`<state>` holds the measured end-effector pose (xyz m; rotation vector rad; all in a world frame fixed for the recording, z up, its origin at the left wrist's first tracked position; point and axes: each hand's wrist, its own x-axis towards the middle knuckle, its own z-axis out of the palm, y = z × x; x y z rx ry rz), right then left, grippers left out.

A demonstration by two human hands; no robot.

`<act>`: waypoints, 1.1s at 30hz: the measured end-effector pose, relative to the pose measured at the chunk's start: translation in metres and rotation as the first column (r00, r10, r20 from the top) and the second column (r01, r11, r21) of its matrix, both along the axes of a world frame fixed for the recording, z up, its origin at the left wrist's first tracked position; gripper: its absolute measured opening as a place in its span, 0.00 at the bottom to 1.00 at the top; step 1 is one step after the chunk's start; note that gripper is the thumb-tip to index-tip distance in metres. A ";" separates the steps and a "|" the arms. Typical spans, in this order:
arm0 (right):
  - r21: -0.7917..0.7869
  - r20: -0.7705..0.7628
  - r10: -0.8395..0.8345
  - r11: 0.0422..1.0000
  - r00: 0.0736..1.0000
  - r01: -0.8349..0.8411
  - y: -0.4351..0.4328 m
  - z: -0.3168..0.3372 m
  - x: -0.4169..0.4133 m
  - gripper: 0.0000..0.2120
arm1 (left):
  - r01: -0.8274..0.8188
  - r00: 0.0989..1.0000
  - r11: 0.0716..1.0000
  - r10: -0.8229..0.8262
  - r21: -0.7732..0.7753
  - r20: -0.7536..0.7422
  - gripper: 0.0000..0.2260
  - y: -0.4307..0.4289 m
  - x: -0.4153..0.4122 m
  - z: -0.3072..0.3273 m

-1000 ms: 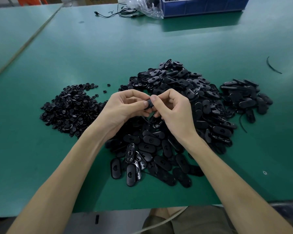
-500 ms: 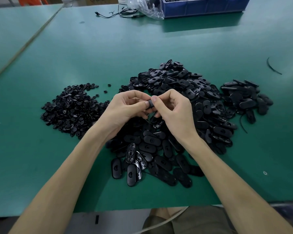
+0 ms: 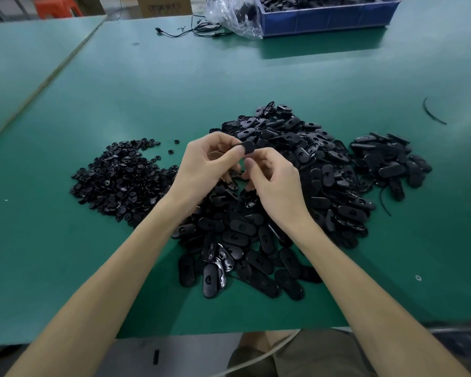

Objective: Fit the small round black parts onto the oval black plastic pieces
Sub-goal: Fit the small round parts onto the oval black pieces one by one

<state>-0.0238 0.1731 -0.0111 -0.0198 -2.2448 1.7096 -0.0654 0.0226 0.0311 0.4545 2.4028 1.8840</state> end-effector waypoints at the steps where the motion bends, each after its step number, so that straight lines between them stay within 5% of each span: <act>1: 0.014 0.008 0.012 1.000 1.000 -0.012 0.000 0.000 0.000 0.03 | -0.006 0.998 0.998 0.003 -0.055 -0.055 0.02 0.004 -0.002 0.006; 4: 0.065 0.044 0.041 0.997 0.998 -0.043 -0.001 0.003 0.000 0.04 | 0.020 0.987 0.973 -0.055 -0.229 -0.151 0.02 0.027 -0.004 0.026; 9: 0.171 0.118 0.010 0.985 0.993 -0.030 0.003 0.000 0.003 0.19 | 0.161 0.950 0.917 -0.244 -0.366 -0.195 0.05 0.098 -0.002 0.049; 14: -0.057 0.085 0.146 0.988 0.986 -0.142 0.003 -0.002 0.007 0.05 | 0.293 0.906 0.845 -0.395 -0.448 -0.151 0.08 0.171 0.002 0.039; 16: 0.004 0.093 0.090 0.996 0.992 -0.091 0.000 -0.002 0.001 0.04 | 0.308 0.902 0.816 -0.414 -0.488 -0.122 0.08 0.193 0.002 0.031; 19: 0.156 0.092 -0.002 0.988 0.996 -0.012 -0.003 -0.002 -0.002 0.04 | 0.318 0.906 0.803 -0.414 -0.503 -0.087 0.09 0.212 0.003 0.021; 25: 0.141 0.068 -0.002 0.990 0.998 -0.007 -0.005 -0.002 -0.001 0.03 | 0.327 0.914 0.825 -0.401 -0.461 -0.069 0.11 0.209 0.005 0.012; 31: -0.030 0.032 0.104 0.994 0.994 -0.103 0.001 -0.007 0.002 0.05 | 0.290 0.853 0.828 -0.451 -0.480 -0.262 0.13 0.179 0.010 0.032; 33: 0.044 -0.017 0.143 0.989 0.990 -0.142 0.002 -0.012 0.004 0.06 | 0.240 0.842 0.865 -0.412 -0.440 -0.349 0.12 0.161 0.010 0.037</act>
